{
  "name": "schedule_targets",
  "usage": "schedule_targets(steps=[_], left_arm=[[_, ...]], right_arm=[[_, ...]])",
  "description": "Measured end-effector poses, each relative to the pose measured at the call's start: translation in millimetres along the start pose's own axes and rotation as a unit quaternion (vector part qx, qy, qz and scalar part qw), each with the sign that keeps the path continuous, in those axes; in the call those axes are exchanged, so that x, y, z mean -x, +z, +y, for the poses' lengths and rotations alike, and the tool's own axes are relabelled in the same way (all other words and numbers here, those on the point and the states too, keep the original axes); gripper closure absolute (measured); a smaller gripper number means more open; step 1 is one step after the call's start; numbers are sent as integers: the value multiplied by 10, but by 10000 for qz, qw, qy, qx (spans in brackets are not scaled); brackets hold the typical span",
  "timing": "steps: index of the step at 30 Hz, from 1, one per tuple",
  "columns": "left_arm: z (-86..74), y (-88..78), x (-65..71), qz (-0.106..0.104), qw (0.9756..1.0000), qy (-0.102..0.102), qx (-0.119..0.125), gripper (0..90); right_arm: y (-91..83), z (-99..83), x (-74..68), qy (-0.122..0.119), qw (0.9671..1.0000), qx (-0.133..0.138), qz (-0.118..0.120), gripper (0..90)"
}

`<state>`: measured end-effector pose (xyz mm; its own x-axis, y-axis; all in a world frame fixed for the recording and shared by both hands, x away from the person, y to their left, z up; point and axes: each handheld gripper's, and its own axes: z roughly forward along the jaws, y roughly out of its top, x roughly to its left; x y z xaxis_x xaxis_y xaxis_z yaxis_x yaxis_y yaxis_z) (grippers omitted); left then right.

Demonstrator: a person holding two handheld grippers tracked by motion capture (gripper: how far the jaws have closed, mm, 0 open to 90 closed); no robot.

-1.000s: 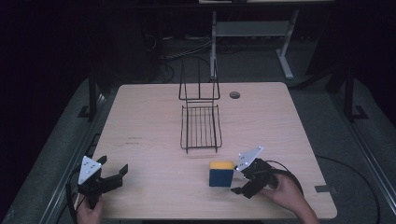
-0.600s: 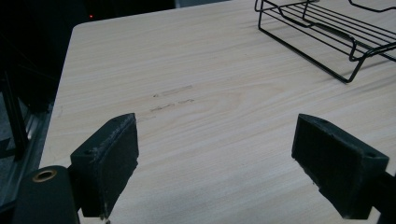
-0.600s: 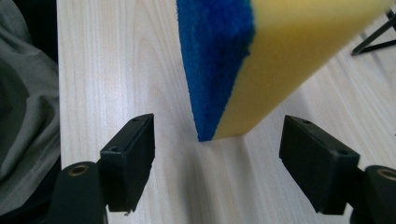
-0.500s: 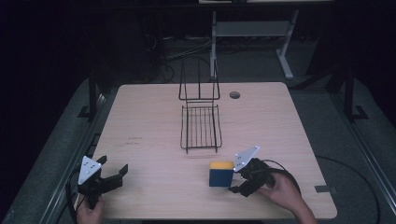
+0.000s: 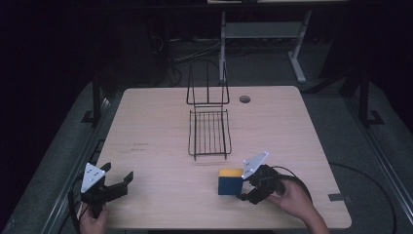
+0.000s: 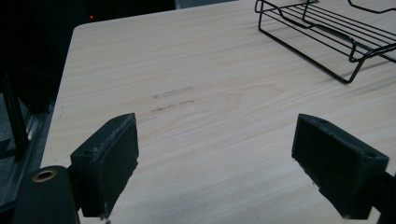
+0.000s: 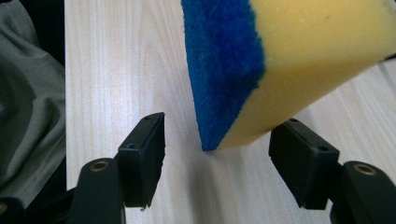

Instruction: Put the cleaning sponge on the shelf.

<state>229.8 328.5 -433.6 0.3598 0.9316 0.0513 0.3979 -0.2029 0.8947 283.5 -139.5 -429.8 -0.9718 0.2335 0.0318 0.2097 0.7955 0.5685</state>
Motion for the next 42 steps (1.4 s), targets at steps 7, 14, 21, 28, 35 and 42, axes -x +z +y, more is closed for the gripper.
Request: schedule_targets(steps=[7, 14, 21, 28, 35, 42], left_arm=[[1, -1, 2, -4, 10000, -1, 8, 141], [2, -2, -2, 4, 10000, -8, 28, 141], [3, -4, -4, -2, 10000, -11, 16, 141], [3, -2, -1, 2, 10000, -10, 24, 141], [5, -5, -2, -4, 10000, -6, 23, 141], [8, -3, 5, -11, 10000, -1, 25, 141]], right_arm=[[2, 27, 3, 17, 10000, -3, 13, 384], [1, 67, 1, -96, 9999, 32, 3, 436], [-7, 81, 2, -128, 9999, 35, 9, 492], [-11, 77, 8, -154, 9999, 29, 59, 553], [-17, 74, 9, -175, 9998, 36, 55, 569], [-60, 84, 19, -207, 9997, 98, 83, 575]])
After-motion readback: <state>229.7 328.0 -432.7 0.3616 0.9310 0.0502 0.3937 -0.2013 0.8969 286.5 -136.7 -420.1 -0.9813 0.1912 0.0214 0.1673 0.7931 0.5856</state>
